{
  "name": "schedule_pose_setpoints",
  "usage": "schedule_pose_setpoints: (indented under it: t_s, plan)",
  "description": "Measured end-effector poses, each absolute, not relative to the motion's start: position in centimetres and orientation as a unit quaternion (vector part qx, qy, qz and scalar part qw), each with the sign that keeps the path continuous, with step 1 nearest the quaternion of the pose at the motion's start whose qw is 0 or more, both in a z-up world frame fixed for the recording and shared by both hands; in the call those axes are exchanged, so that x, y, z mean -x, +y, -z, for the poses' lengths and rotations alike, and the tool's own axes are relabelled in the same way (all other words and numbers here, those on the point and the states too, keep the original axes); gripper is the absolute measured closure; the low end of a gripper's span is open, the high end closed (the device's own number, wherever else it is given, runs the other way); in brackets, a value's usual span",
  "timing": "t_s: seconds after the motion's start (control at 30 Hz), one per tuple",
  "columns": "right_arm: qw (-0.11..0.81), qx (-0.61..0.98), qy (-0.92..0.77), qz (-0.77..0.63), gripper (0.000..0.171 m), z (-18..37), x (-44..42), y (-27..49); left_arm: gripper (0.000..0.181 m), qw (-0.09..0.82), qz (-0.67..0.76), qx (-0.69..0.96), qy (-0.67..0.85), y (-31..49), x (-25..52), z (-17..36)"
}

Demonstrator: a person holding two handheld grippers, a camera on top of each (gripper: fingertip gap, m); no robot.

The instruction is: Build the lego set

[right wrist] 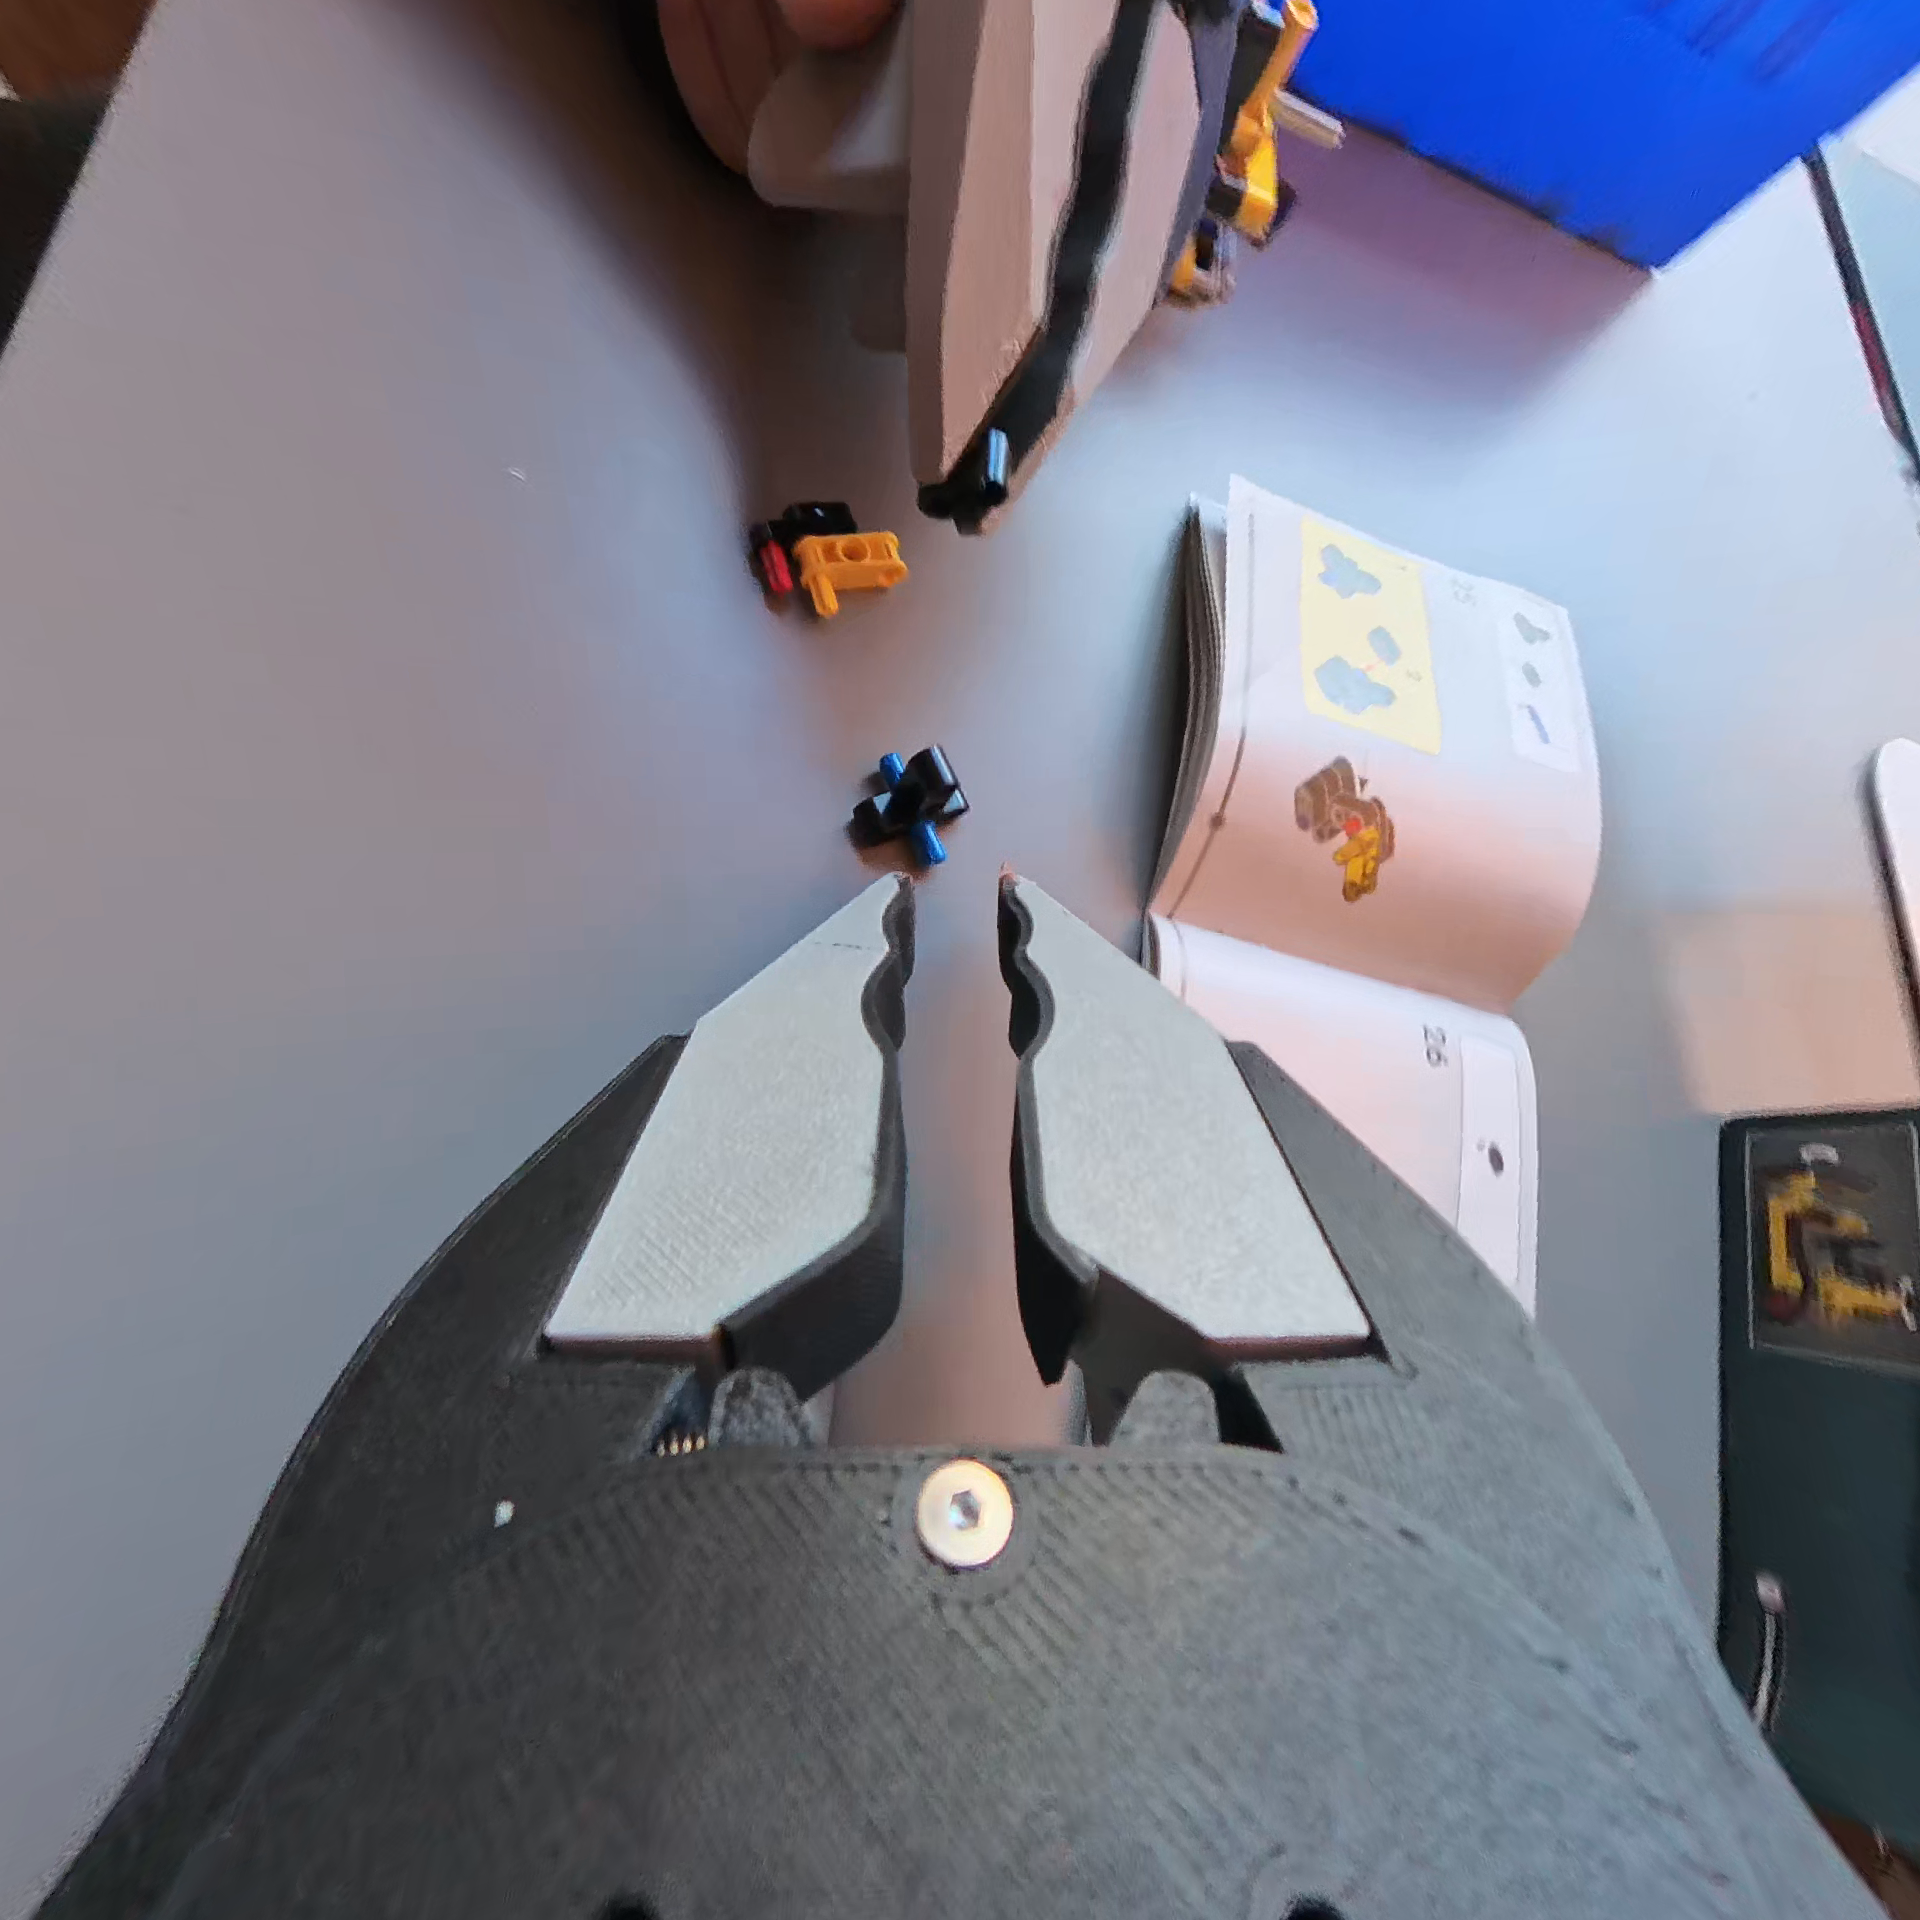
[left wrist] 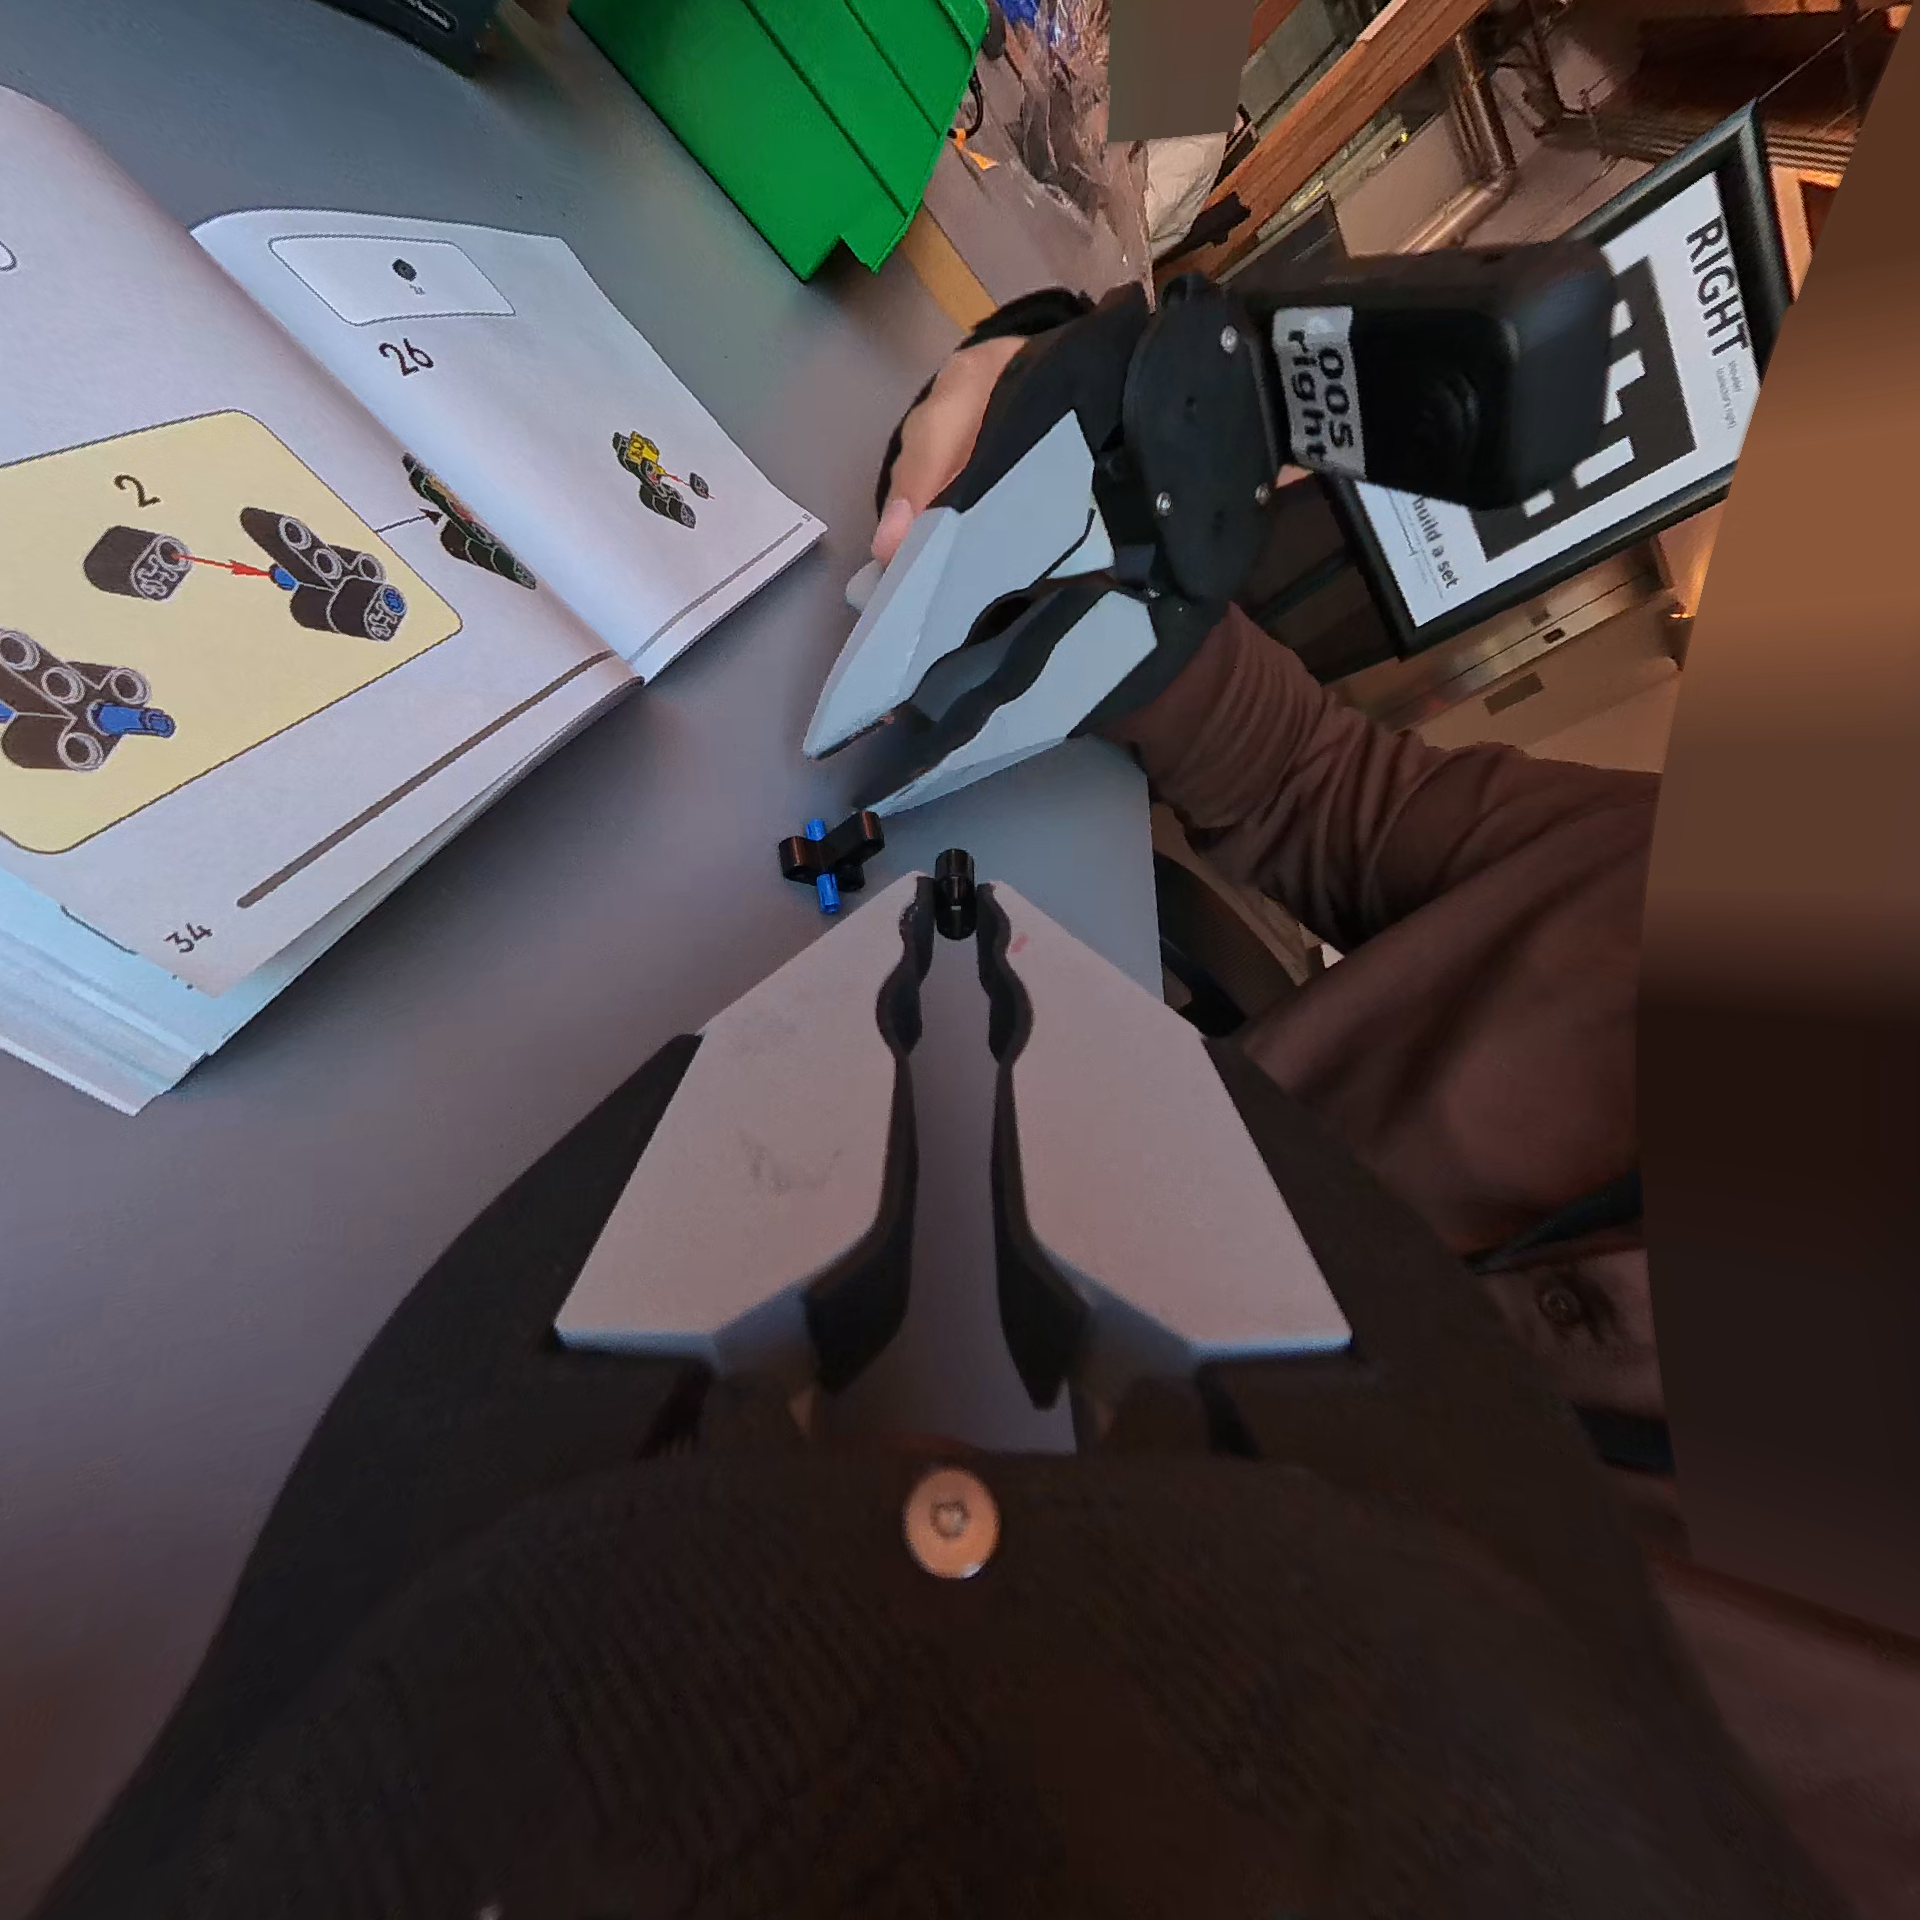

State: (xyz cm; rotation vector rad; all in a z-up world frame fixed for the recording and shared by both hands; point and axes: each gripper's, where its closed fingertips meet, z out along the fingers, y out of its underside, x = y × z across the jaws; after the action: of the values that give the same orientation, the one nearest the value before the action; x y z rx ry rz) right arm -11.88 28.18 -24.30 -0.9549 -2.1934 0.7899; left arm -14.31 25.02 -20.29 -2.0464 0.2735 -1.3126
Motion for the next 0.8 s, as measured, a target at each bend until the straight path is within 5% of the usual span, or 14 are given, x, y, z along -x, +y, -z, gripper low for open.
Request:
schedule_pose_setpoints:
  t_s: [0.03,0.8]
  plan:
    - [0.301,0.353,-0.831,-0.307,0.159,24.2,12.0,28.0,0.176,0.341,0.504,0.786,0.106,25.0,14.3,20.3]
    - [0.232,0.293,-0.867,-0.33,0.17,25.3,12.7,27.1,0.176,0.34,0.51,0.783,0.103,24.8,14.3,20.2]
